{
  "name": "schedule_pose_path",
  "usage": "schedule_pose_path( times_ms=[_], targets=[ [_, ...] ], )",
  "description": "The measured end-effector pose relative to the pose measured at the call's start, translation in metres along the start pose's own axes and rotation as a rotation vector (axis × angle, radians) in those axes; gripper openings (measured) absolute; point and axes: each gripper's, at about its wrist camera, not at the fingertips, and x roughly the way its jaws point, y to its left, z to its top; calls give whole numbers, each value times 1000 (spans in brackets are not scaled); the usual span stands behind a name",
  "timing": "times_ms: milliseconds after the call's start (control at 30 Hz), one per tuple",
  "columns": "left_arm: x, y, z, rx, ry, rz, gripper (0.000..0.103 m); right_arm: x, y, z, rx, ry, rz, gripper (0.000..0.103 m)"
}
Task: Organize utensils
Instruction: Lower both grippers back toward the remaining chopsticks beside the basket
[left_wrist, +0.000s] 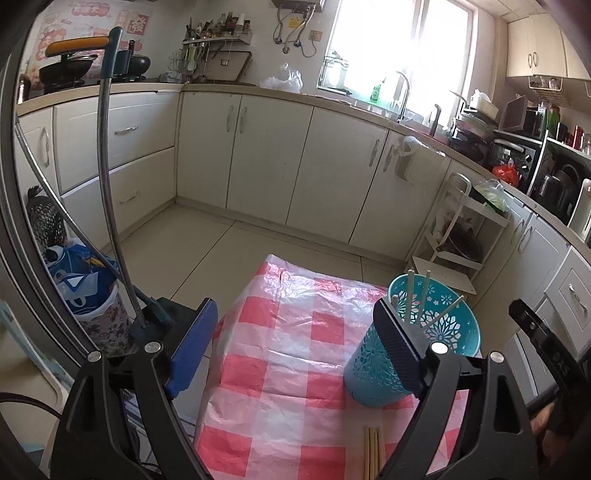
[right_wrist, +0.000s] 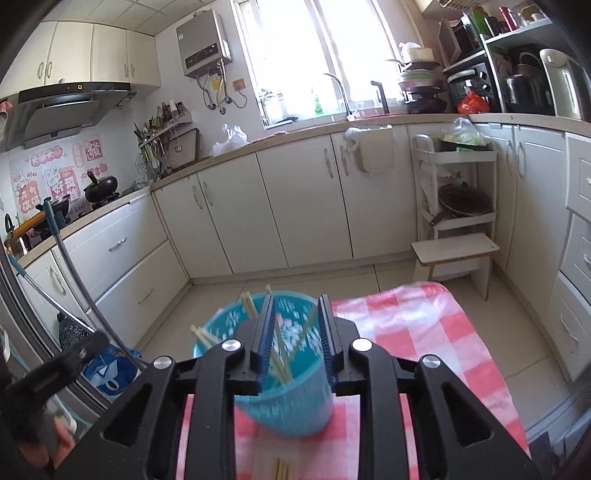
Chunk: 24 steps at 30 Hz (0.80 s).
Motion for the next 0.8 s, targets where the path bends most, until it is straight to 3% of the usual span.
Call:
schedule_pose_path(
  times_ms=[200,433,800],
  targets=[
    [-2,-13,-9,63,42,-18,86,-29,1,-48,-24,87,-14,33],
    [-8,-17,-15,104,65,-41,88,-29,1,-100,2,200,-21,36],
    [9,4,-18,48,144,-47,89,-13,-2,-152,26,331,-15,36]
  ],
)
